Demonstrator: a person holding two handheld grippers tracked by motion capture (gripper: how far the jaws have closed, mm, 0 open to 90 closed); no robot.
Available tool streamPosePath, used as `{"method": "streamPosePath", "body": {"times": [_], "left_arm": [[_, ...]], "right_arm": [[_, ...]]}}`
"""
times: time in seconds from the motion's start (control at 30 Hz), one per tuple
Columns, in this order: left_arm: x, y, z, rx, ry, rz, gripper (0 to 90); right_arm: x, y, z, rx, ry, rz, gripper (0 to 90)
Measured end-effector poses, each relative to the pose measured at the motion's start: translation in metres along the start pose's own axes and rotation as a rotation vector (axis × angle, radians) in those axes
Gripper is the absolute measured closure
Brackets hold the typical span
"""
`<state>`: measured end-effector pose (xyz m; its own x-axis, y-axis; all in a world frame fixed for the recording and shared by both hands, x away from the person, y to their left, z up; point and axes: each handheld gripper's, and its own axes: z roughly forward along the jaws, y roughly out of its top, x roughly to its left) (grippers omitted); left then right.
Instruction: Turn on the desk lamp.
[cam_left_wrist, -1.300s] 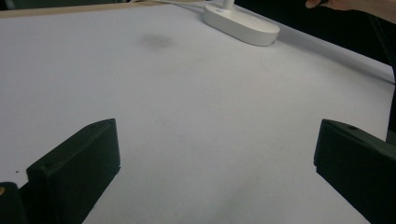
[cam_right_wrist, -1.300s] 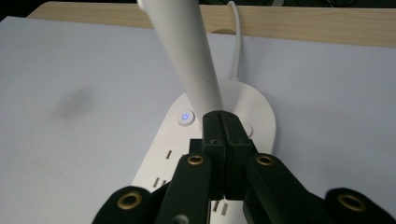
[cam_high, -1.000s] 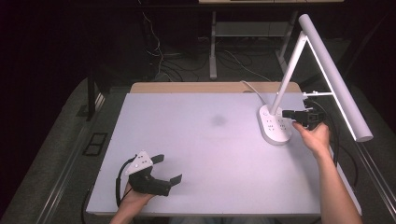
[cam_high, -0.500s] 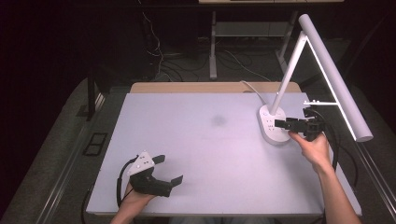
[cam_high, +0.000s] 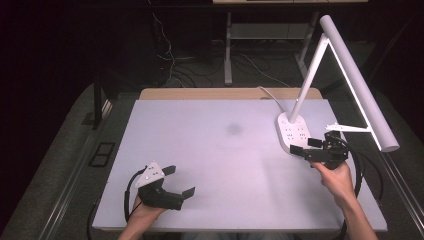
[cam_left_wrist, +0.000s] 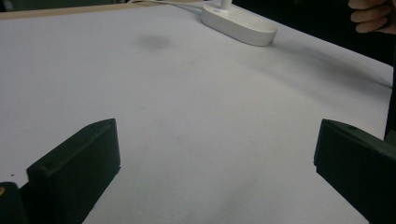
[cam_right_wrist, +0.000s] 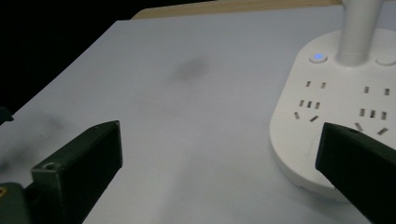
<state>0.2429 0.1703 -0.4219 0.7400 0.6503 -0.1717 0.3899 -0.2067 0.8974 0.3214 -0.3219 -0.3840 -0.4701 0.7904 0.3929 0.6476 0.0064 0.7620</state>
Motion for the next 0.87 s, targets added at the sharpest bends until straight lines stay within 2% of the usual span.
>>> {"method": "streamPosePath", "body": {"times": [0.17, 0.47, 0.5, 0.67, 0.87], "left_arm": [[0.0, 0.0, 0.0, 0.0, -0.002, 0.003, 0.0], [0.0, 0.0, 0.0, -0.002, -0.002, 0.002, 0.0], [0.0, 0.0, 0.0, -0.001, -0.002, 0.003, 0.0], [0.0, 0.0, 0.0, -0.001, -0.005, 0.004, 0.0], [0.001, 0.0, 0.0, -0.001, -0.005, 0.004, 0.0]], "right_arm": [[0.013, -0.014, -0.006, -0.007, 0.031, -0.021, 0.3], [0.025, -0.039, -0.008, 0.0, 0.063, -0.052, 0.3], [0.026, -0.043, -0.008, 0.006, 0.069, -0.068, 0.3], [0.033, -0.059, -0.007, 0.042, 0.06, -0.085, 0.3], [0.037, -0.069, -0.011, 0.037, 0.051, -0.112, 0.3]]}}
